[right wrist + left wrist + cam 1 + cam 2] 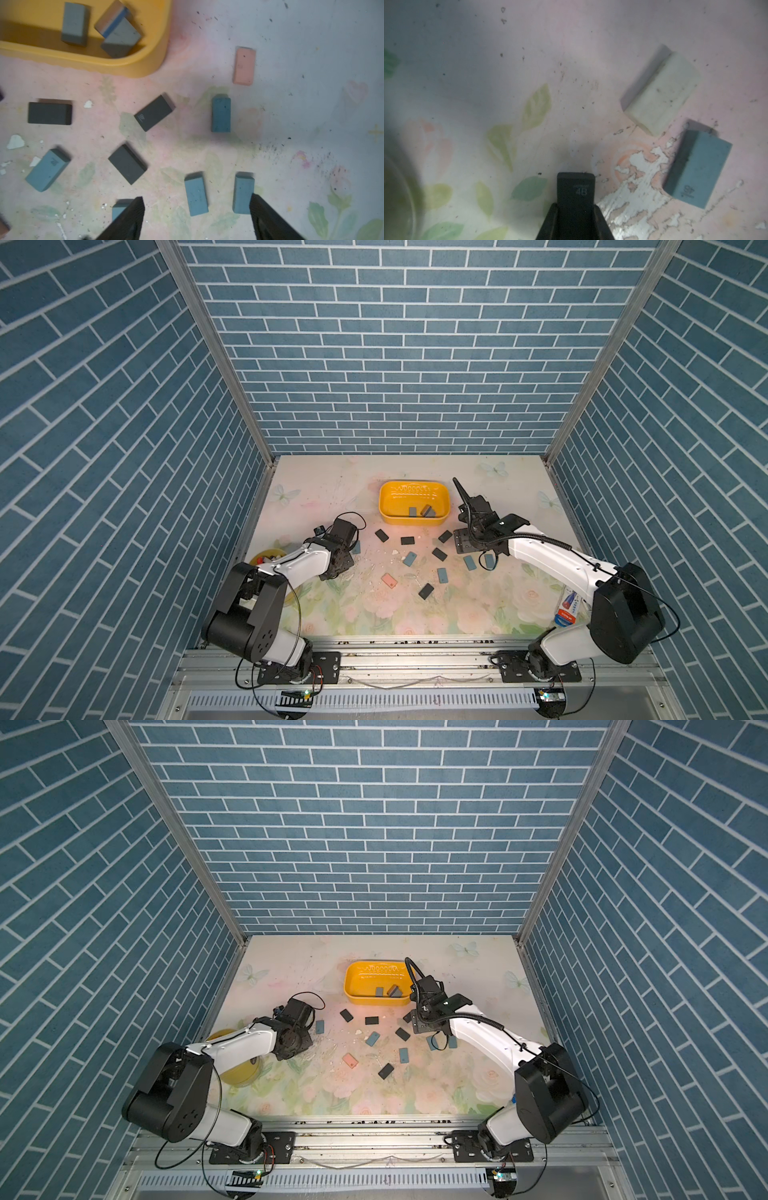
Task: Put the eraser in the storage box
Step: Pick up the eraser from the center of the board.
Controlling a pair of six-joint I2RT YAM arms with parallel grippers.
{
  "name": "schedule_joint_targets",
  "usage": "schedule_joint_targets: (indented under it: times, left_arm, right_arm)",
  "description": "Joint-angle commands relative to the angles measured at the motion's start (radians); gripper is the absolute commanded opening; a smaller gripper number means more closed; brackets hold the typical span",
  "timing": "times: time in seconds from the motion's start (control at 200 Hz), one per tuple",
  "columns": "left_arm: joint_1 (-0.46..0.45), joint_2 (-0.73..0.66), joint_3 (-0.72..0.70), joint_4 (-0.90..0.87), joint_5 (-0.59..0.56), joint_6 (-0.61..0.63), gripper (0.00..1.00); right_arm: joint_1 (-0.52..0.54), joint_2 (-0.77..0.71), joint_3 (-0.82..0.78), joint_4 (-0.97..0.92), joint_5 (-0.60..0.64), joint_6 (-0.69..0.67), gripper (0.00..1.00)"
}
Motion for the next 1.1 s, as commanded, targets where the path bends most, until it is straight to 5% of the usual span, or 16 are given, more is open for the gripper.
schedule_joint_targets:
  times: [0.0,0.415,1.095]
  left_arm:
    - [0.006,-0.008,-0.027,-0.043,0.019,0.014,0.17]
    - [-0.014,-0.044,-0.006,-0.089,0.011,0.035,0.11]
    - [-0.212,-0.002,0.352,-0.254,-0.11,0.08,0.1]
  right_arm:
    - [-0.03,-0.042,-0.045,0.015,0.037,0.063,0.82]
    - [-0.126,-0.014,-0.141,0.014,0.017,0.13,0.8]
    - [-0.16,0.09,-0.165,0.055,-0.025,0.153,0.67]
